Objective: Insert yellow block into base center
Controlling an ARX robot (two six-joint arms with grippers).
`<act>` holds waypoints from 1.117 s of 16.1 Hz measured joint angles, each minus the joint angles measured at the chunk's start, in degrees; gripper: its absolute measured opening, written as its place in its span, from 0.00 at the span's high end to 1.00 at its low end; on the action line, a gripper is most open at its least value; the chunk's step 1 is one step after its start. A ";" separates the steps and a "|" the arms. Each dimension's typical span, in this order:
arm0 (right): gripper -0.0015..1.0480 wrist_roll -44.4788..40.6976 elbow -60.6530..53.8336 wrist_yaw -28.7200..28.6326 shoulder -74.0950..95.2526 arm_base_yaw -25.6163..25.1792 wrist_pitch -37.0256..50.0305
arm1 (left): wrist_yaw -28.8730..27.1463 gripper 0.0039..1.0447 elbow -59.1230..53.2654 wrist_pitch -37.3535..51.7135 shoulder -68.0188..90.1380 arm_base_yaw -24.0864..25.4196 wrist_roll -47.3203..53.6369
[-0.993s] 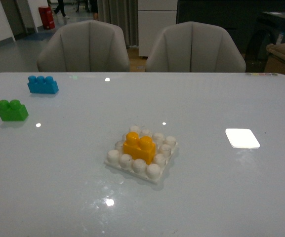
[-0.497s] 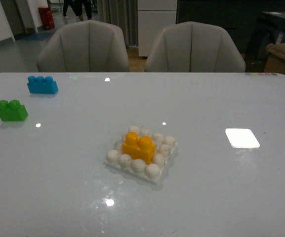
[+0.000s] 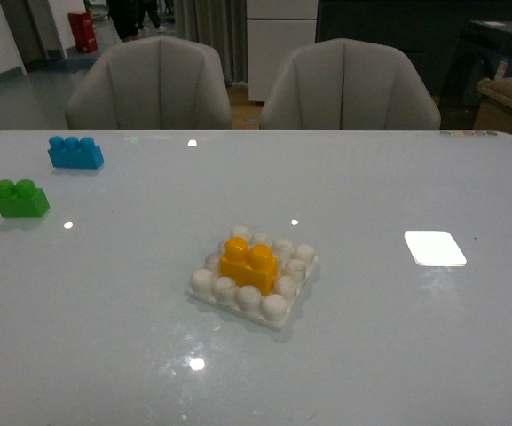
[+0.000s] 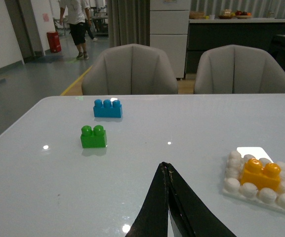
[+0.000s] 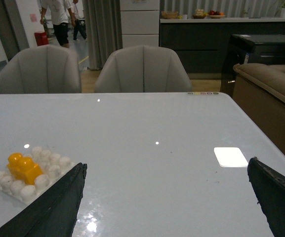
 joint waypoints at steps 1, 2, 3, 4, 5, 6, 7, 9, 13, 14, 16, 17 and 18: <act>0.06 0.00 0.00 -0.02 0.00 0.00 0.00 | 0.00 0.99 0.00 -1.38 -1.62 0.00 0.00; 0.06 0.00 0.00 -0.02 0.00 0.00 0.02 | -0.02 0.99 0.00 -2.34 -2.84 0.00 0.00; 0.06 0.00 0.00 -0.02 0.00 0.00 0.02 | -0.02 0.99 0.02 -3.80 -3.93 0.00 0.00; 0.06 0.00 0.00 0.00 0.00 0.00 0.02 | -0.02 0.99 0.00 -4.63 -4.94 0.00 0.00; 0.06 0.00 0.00 -0.02 0.00 0.00 0.02 | -0.02 0.99 0.02 -5.75 -5.99 0.00 0.02; 0.06 0.00 0.00 -0.02 0.00 0.00 0.02 | -0.02 0.99 0.00 -6.62 -6.88 0.00 0.00; 0.06 0.00 0.00 -0.02 0.00 0.00 0.02 | -0.02 0.99 0.00 -7.58 -7.76 0.00 0.02; 0.06 0.00 0.00 0.00 0.00 0.00 0.00 | 0.00 0.99 0.04 -18.40 -15.93 0.00 0.00; 0.06 0.00 0.00 -0.02 0.00 0.00 0.02 | -0.04 0.99 0.04 -17.81 -17.27 0.04 0.00; 0.06 -0.02 0.00 -0.02 0.00 0.00 0.02 | 0.00 0.80 0.04 -17.84 -17.27 0.04 0.00; 0.06 0.00 0.00 -0.02 0.00 0.00 0.02 | 0.00 0.10 0.04 -17.84 -17.27 0.04 0.00; 0.06 -0.02 0.00 -0.02 0.00 0.00 0.02 | 0.00 0.07 0.04 -17.84 -17.27 0.04 0.09; 0.06 -0.02 0.00 -0.02 0.00 0.00 0.00 | 0.00 0.06 0.04 -17.84 -17.27 0.04 0.09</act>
